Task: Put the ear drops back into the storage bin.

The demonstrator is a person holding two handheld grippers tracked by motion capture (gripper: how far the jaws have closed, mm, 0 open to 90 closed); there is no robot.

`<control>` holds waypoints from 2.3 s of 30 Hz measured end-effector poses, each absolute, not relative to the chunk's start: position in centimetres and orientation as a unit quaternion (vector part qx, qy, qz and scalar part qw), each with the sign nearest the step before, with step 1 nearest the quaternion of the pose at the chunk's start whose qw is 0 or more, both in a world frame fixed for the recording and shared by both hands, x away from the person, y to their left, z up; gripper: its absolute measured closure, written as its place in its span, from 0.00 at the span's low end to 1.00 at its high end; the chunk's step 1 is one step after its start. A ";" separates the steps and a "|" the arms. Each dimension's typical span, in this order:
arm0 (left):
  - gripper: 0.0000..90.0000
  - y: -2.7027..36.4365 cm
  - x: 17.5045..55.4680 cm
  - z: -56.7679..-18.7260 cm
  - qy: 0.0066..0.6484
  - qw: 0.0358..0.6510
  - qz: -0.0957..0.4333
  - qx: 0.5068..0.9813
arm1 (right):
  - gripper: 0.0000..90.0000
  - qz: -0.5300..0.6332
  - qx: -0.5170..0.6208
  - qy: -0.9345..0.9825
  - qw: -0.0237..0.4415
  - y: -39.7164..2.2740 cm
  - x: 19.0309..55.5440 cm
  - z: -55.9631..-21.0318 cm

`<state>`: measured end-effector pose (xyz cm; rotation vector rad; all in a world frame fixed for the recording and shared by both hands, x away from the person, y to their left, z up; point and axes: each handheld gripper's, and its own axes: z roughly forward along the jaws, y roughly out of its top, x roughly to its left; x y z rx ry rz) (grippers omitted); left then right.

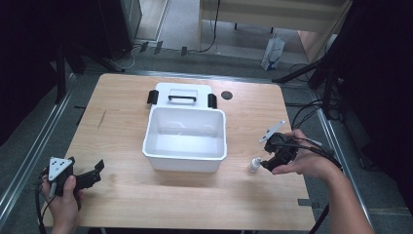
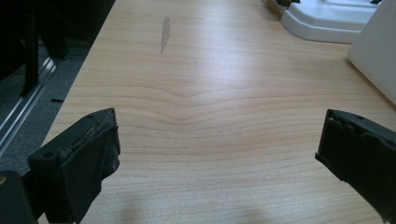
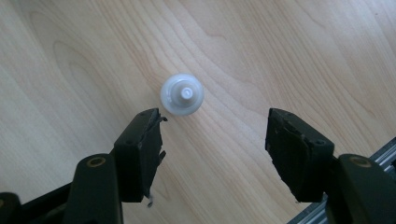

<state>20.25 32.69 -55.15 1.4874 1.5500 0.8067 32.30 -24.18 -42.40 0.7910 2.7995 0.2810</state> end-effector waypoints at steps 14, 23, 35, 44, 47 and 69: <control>0.00 32.7 20.3 -55.2 0.617 0.413 0.318 0.589 | 0.51 0.024 0.228 0.970 0.086 -21.6 33.6 -42.2; 0.00 32.7 20.3 -55.2 0.617 0.413 0.318 0.590 | 0.56 0.002 0.210 0.974 0.083 -20.6 34.0 -42.7; 0.00 32.7 20.3 -55.2 0.616 0.412 0.318 0.591 | 0.66 -0.016 0.203 0.977 0.058 -20.3 34.4 -43.4; 0.00 32.7 20.3 -55.2 0.617 0.412 0.318 0.591 | 0.70 -0.012 0.202 0.978 0.053 -20.2 34.5 -44.7; 0.00 32.7 20.3 -55.2 0.616 0.412 0.318 0.591 | 0.71 -0.013 0.203 0.978 0.052 -20.2 34.6 -45.1; 0.00 32.7 20.3 -55.1 0.615 0.412 0.318 0.592 | 0.80 0.010 0.185 0.982 0.029 -20.5 34.7 -44.4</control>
